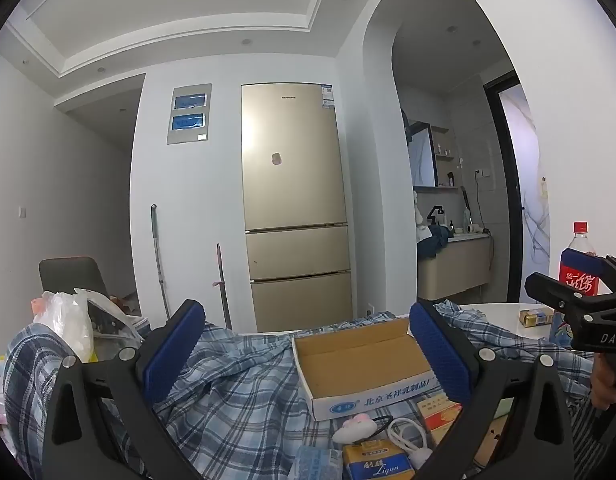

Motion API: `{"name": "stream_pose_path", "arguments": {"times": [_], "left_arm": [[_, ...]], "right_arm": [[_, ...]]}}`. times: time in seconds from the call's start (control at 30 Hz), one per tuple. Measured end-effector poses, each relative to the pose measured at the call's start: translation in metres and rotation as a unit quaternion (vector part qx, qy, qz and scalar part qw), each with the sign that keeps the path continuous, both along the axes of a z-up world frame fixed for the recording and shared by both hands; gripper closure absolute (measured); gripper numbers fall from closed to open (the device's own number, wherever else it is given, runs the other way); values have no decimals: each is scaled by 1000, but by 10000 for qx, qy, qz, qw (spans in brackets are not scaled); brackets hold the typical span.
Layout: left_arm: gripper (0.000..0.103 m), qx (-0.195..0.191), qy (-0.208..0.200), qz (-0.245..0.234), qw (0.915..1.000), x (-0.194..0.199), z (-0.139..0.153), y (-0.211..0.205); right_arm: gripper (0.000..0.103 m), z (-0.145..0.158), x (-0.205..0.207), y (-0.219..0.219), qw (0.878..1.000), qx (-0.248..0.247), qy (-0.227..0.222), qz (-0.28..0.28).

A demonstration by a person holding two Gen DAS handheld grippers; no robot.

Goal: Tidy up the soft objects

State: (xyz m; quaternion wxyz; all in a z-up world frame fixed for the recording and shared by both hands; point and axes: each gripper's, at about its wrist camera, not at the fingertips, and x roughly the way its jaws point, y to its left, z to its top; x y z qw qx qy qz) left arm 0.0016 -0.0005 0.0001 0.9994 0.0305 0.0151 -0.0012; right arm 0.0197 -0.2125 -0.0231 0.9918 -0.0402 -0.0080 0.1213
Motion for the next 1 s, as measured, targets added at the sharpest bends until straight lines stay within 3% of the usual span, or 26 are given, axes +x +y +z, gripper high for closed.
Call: {"name": "stream_pose_path", "arguments": {"times": [1.0], "left_arm": [[0,-14,-65,-4,10000,0,-6,3]], "right_arm": [[0,0,6,-3,9998,108,132,-42]]}}
